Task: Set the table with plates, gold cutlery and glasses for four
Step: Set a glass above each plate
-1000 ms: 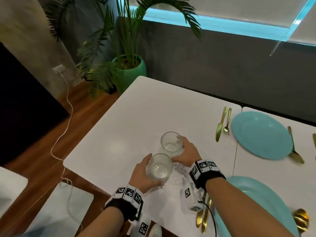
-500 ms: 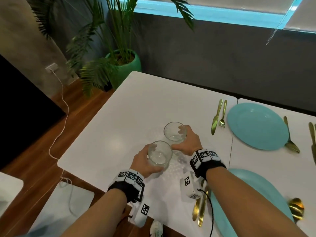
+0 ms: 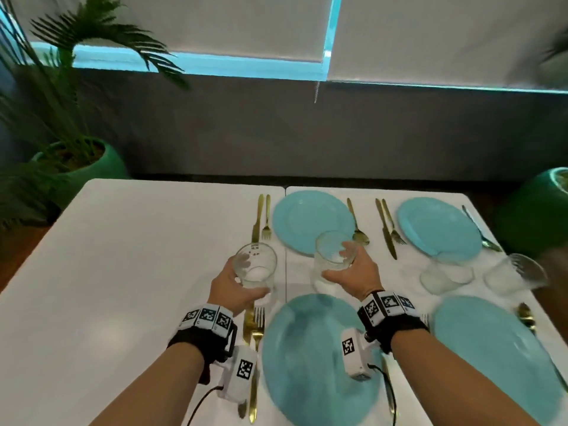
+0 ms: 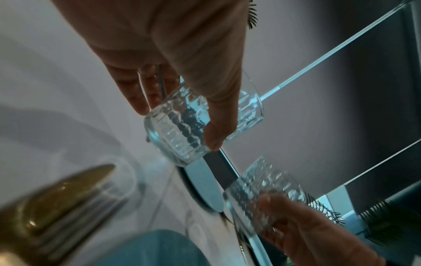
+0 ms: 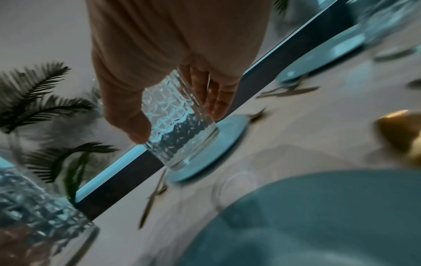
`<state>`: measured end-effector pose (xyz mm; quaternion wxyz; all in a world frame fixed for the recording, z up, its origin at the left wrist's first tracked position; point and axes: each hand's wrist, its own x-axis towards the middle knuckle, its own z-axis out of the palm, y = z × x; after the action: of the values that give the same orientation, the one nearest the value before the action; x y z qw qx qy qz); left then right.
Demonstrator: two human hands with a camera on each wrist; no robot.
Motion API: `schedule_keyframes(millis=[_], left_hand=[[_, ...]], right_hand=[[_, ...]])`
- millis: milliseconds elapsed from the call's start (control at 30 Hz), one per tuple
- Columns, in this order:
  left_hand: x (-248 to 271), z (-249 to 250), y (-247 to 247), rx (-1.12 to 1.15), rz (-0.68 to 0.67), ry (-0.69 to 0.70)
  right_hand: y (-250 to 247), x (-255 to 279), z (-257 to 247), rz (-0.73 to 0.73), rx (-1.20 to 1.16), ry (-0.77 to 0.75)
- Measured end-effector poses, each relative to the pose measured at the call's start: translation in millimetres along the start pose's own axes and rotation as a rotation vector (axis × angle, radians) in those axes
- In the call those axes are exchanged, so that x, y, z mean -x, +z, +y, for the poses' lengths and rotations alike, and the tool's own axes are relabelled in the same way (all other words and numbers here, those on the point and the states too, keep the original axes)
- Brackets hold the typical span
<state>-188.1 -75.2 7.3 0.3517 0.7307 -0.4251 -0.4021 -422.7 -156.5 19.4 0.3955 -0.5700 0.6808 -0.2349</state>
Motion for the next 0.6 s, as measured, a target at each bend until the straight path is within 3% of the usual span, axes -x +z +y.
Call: schedule_keyframes(millis=[233,600], left_hand=[[-15,35,65,-0.010,-0.067,0.022],[-42,34,89,-0.126,-0.073,-0.057]], right_hand=[[-57,-9,65,0.146,-0.029,0.152],[-48,-25,83,0.114,-0.021,0.207]])
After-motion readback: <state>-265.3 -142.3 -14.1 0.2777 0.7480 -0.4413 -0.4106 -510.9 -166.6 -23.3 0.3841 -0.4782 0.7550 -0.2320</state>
